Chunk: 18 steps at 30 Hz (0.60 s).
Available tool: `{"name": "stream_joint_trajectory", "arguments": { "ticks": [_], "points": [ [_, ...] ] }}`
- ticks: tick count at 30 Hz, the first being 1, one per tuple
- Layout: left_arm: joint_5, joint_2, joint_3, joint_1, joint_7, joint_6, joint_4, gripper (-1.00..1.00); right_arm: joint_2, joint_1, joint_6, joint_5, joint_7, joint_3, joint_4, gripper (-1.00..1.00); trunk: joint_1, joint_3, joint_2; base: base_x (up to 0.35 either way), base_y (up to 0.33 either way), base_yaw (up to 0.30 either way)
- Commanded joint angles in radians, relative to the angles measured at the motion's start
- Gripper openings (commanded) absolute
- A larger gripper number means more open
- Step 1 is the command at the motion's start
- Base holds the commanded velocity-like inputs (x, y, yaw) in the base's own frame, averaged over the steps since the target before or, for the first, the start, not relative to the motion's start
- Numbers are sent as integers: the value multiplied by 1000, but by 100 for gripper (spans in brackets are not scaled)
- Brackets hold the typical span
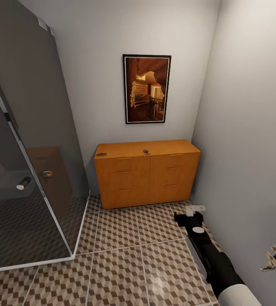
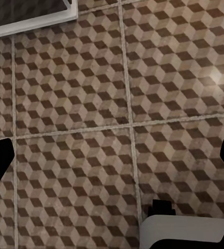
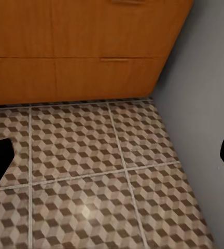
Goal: Take the four mousetraps from the cabinet in the bathroom and place them on the bathroom floor. Make sure all four end up on the same floor surface, and ensure that at least two of them are either under or directly next to the same bathroom sink.
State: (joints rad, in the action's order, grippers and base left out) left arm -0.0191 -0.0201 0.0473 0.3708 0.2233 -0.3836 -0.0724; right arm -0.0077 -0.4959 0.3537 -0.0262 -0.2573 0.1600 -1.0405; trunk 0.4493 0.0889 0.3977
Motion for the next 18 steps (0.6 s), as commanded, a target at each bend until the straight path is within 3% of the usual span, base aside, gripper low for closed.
{"name": "stream_joint_trajectory", "arguments": {
  "ticks": [1, 10, 18],
  "points": [
    [-2, 0, 5, 2, 5, -6, -4, 100, 2, -2, 17, -2, -8, 3, -7, 100, 1, 2, 2, 0, 0, 0],
    [-2, 0, 5, 2, 5, -6, -4, 100, 23, -25, 103, -2, -20, 4, -33, 100, 1, 2, 2, 0, 0, 0],
    [-2, 0, 5, 2, 5, -6, -4, 100, 59, -74, 145, -1, -63, 4, -37, 100, 1, 2, 2, 0, 0, 0]
  ]
}}
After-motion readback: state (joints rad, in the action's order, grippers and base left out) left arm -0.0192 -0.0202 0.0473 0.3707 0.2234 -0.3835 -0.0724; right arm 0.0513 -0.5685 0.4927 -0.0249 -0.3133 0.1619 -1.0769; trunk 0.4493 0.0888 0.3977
